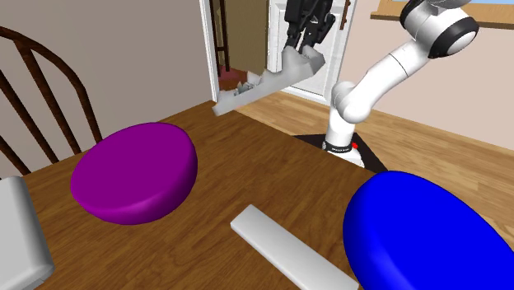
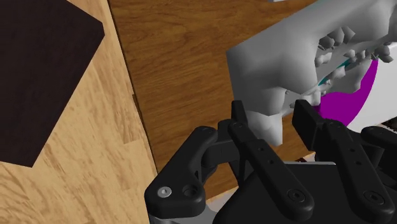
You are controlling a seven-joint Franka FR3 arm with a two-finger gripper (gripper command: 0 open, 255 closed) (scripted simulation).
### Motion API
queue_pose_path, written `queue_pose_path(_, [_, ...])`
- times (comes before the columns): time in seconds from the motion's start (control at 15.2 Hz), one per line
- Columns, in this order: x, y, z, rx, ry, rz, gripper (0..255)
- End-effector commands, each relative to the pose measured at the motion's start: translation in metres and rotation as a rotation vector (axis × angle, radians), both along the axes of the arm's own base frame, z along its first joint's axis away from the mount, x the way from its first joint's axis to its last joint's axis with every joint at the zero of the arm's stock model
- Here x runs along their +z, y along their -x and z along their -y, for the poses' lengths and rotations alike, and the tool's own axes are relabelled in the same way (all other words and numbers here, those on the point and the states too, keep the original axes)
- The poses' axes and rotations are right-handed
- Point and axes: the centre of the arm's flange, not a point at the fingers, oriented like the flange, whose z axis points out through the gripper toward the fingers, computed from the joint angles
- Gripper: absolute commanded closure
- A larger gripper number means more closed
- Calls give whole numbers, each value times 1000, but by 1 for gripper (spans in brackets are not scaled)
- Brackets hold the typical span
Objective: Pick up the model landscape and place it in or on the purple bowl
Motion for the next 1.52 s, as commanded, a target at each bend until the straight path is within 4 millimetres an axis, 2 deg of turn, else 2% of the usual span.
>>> queue_pose_path(0.0, [7,-13,-4,0,0,0,255])
queue_pose_path(1.06, [23,-211,-63,0,0,0,255])
queue_pose_path(1.45, [-9,-211,-63,0,0,0,255])
